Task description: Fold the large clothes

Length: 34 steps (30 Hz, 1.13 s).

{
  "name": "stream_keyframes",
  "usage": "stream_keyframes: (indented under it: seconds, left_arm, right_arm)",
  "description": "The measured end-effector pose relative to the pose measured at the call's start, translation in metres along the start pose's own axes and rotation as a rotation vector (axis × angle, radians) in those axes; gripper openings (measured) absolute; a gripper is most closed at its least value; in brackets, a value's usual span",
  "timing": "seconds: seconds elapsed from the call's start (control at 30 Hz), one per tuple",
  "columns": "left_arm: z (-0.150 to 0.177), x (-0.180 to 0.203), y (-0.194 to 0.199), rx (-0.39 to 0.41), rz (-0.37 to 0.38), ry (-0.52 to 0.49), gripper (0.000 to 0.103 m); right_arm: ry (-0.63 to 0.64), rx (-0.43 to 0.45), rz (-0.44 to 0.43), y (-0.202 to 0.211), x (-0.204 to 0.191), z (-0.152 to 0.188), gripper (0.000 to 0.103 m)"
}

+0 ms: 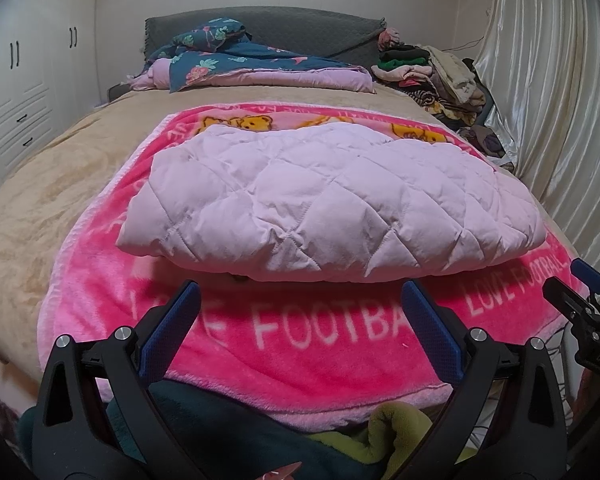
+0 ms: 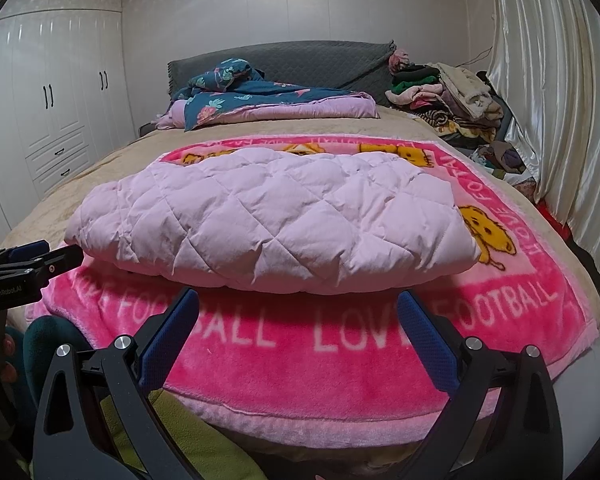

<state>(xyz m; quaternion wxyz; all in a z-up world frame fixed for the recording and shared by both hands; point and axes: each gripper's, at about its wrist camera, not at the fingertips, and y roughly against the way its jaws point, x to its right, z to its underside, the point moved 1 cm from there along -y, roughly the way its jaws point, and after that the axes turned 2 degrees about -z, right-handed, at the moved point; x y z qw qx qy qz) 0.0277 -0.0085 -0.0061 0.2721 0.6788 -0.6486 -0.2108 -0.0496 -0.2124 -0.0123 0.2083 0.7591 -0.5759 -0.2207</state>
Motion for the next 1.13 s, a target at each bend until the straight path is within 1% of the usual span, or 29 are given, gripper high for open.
stream_keyframes:
  seconds: [0.17,0.33,0.47,0.53,0.63,0.67,0.73,0.77,0.8,0.9,0.93,0.97,1.0,1.03,1.07,1.1,1.13]
  left_arm:
    - [0.0,-0.005,0.001,0.005,0.022,0.005,0.094]
    - [0.002,-0.01,-0.002,-0.007,0.035,0.027,0.094]
    - [0.004,-0.012,-0.011,-0.034,-0.007,0.049,0.094]
    - [0.004,-0.013,-0.013,-0.036,-0.024,0.06,0.094]
    - [0.004,-0.02,-0.017,-0.037,-0.038,0.074,0.094]
    - [0.003,-0.022,-0.018,-0.037,-0.038,0.081,0.094]
    - [0.002,-0.028,-0.021,-0.04,-0.045,0.098,0.094]
    - [0.002,-0.029,-0.022,-0.039,-0.046,0.107,0.094]
    - [0.001,-0.033,-0.023,-0.041,-0.048,0.122,0.094]
    - [-0.001,-0.046,-0.03,-0.054,-0.066,0.154,0.094]
    - [-0.003,-0.056,-0.034,-0.061,-0.08,0.171,0.094]
    - [-0.004,-0.06,-0.036,-0.065,-0.088,0.18,0.094]
    - [-0.007,-0.075,-0.042,-0.077,-0.105,0.207,0.094]
    - [-0.009,-0.084,-0.045,-0.081,-0.115,0.223,0.094]
    - [-0.014,-0.105,-0.051,-0.088,-0.146,0.261,0.094]
    - [-0.017,-0.118,-0.055,-0.088,-0.163,0.283,0.094]
    - [-0.021,-0.134,-0.059,-0.086,-0.188,0.3,0.094]
  right_arm:
    - [0.0,0.001,0.007,0.0,0.0,-0.002,0.099]
    - [-0.014,0.006,0.037,0.003,0.01,-0.002,0.099]
    - [-0.036,0.024,0.084,0.007,0.025,-0.002,0.099]
    - [-0.066,0.03,0.104,0.009,0.037,-0.003,0.099]
    - [-0.111,0.042,0.157,0.01,0.062,0.0,0.099]
    - [-0.145,0.034,0.191,0.009,0.075,0.003,0.099]
    - [-0.201,0.026,0.223,0.007,0.099,0.009,0.099]
    - [-0.249,0.015,0.267,0.006,0.119,0.015,0.099]
    - [-0.278,0.012,0.281,0.006,0.132,0.019,0.099]
    - [-0.395,-0.021,0.388,0.008,0.189,0.036,0.099]
    - [-0.454,-0.026,0.434,0.011,0.215,0.044,0.099]
    - [-0.481,-0.031,0.479,0.014,0.233,0.051,0.099]
    - [-0.505,-0.041,0.53,0.017,0.251,0.058,0.099]
    - [-0.527,-0.051,0.599,0.022,0.276,0.067,0.099]
    - [-0.531,-0.057,0.642,0.026,0.291,0.074,0.099]
    - [-0.544,-0.077,0.706,0.03,0.311,0.084,0.099]
    - [-0.583,-0.101,0.768,0.036,0.338,0.097,0.099]
